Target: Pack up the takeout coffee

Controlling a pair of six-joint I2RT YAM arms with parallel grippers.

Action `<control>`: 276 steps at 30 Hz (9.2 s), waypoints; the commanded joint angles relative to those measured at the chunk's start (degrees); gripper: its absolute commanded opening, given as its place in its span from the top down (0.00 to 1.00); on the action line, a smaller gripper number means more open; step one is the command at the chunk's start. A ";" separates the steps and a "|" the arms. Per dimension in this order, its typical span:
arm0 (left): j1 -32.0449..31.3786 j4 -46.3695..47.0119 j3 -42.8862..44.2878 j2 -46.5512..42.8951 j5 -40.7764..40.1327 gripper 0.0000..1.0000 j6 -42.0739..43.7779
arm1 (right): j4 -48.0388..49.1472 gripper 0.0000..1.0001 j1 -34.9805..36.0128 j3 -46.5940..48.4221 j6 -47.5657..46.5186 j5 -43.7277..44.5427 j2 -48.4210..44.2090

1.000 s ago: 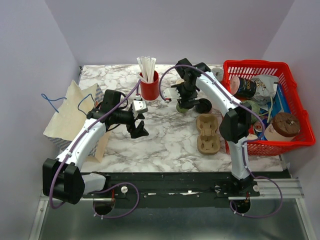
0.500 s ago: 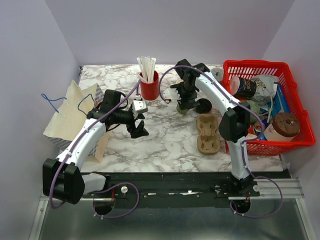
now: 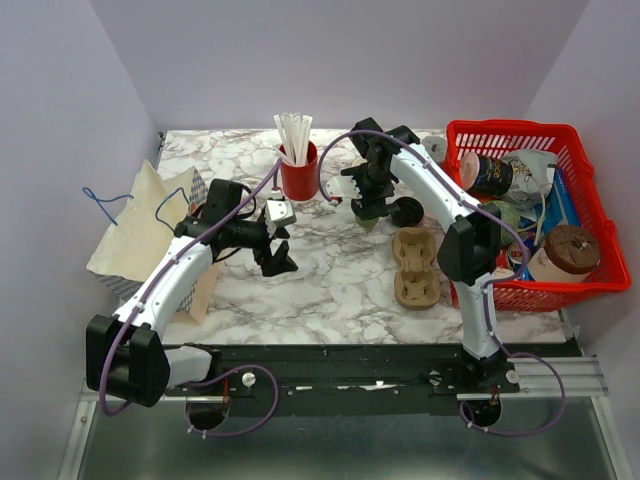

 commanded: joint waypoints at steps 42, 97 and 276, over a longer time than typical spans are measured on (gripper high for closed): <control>-0.99 1.23 1.34 -0.12 -1.82 0.01 -4.70 | 28.55 0.21 -3.30 -56.66 93.57 -4.32 -45.71; -0.47 2.99 -4.73 -4.34 -4.90 0.01 -6.55 | 28.99 0.44 -7.43 -59.21 97.27 7.63 -37.01; 24.85 -25.04 30.96 -3.63 -38.74 1.00 -3.03 | 32.76 0.25 5.66 -54.11 80.83 -10.56 -28.40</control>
